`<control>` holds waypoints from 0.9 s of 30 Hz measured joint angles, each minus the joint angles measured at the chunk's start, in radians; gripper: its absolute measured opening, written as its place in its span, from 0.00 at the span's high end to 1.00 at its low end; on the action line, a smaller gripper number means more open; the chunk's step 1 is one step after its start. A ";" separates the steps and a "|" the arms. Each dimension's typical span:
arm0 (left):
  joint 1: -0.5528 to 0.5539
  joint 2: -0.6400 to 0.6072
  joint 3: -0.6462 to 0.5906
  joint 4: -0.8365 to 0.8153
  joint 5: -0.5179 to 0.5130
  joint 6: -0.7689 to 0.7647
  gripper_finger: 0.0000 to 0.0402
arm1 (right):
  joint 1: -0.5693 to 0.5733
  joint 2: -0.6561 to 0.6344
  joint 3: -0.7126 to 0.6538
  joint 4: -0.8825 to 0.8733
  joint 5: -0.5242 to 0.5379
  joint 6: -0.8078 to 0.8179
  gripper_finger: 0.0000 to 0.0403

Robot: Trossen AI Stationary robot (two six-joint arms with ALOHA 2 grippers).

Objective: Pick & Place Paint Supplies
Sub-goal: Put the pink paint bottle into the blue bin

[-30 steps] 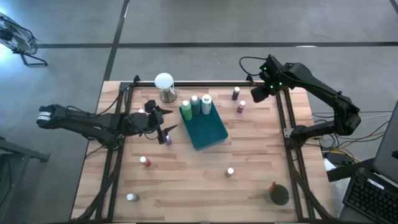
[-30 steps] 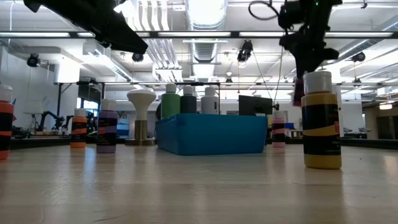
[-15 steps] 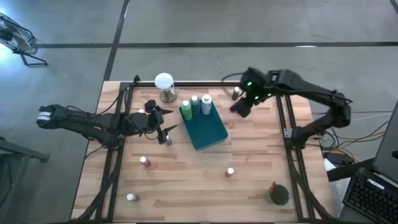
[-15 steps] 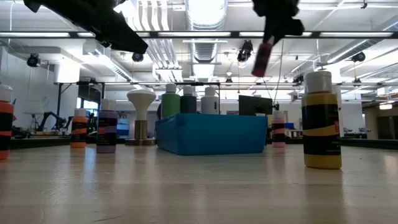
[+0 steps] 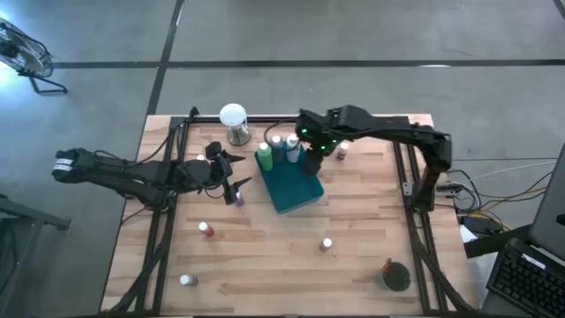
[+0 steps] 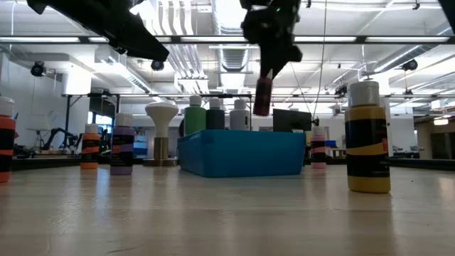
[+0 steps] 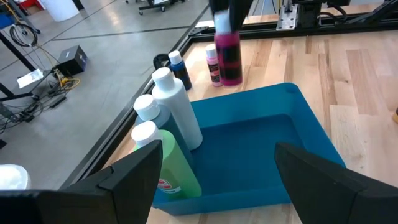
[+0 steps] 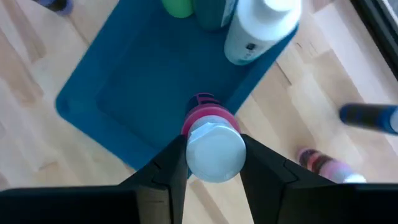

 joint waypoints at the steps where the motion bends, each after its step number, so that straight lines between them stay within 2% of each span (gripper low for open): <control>1: 0.000 0.000 0.000 0.000 0.000 0.000 0.22 | 0.000 0.023 0.011 -0.001 0.000 -0.010 0.72; 12: 0.000 0.000 0.000 -0.023 0.000 0.004 0.22 | -0.028 0.195 0.081 0.011 0.001 -0.092 0.72; 27: 0.000 0.000 0.000 -0.026 -0.001 0.023 0.22 | -0.067 0.197 -0.052 0.204 -0.001 -0.105 0.72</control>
